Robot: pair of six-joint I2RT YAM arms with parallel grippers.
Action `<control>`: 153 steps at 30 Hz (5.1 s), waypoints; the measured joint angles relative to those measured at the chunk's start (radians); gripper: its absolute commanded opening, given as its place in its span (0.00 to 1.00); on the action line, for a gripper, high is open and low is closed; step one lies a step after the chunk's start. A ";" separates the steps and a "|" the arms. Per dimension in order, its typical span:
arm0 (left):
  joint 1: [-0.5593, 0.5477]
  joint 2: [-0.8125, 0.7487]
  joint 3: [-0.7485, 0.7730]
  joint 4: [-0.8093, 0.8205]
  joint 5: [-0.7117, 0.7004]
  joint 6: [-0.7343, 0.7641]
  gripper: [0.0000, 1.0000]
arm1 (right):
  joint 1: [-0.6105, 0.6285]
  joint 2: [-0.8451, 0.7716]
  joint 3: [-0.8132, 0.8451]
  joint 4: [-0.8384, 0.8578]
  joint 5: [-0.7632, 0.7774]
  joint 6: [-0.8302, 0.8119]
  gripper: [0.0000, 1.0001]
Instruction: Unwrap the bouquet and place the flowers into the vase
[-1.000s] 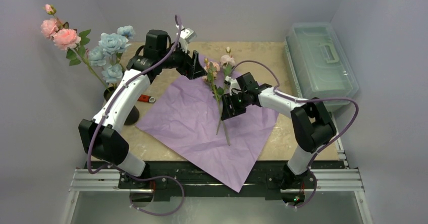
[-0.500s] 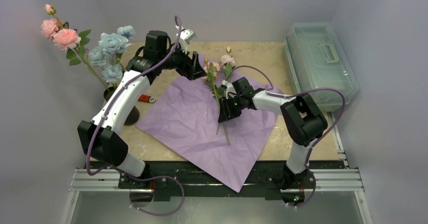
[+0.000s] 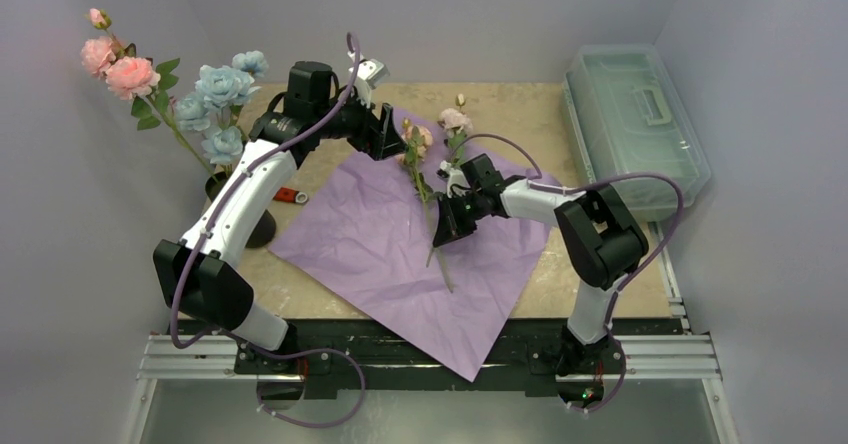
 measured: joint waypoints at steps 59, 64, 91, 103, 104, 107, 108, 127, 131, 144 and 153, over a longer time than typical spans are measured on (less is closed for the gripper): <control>0.028 -0.028 -0.185 0.285 0.059 -0.286 0.75 | 0.053 0.233 0.580 -0.193 0.297 -0.223 0.60; 0.028 -0.031 -0.185 0.284 0.048 -0.272 0.75 | 0.062 0.328 0.621 -0.284 0.340 -0.282 0.52; 0.077 -0.028 -0.044 0.373 0.079 -0.347 0.80 | -0.146 0.015 0.468 -0.027 0.062 0.031 0.00; 0.114 0.000 0.069 0.436 0.235 -0.410 0.76 | -0.161 -0.225 0.332 0.363 -0.089 0.257 0.00; 0.114 0.006 0.078 0.437 0.250 -0.420 0.74 | -0.159 -0.244 0.317 0.389 -0.097 0.270 0.00; 0.114 0.013 0.084 0.459 0.285 -0.469 0.68 | -0.153 -0.298 0.267 0.453 -0.119 0.303 0.00; 0.114 0.014 0.084 0.469 0.294 -0.484 0.66 | -0.151 -0.311 0.258 0.467 -0.126 0.311 0.00; 0.112 0.017 0.082 0.644 0.347 -0.682 0.55 | 0.011 -0.399 0.200 0.516 -0.135 0.283 0.00; 0.112 0.005 0.070 0.611 0.325 -0.668 0.44 | 0.021 -0.426 0.200 0.496 -0.131 0.267 0.00; 0.114 -0.032 0.040 0.665 0.335 -0.752 0.00 | 0.031 -0.430 0.184 0.467 -0.115 0.216 0.48; 0.235 -0.064 0.082 0.653 0.316 -0.719 0.00 | 0.038 -0.424 0.184 0.422 -0.183 0.193 0.96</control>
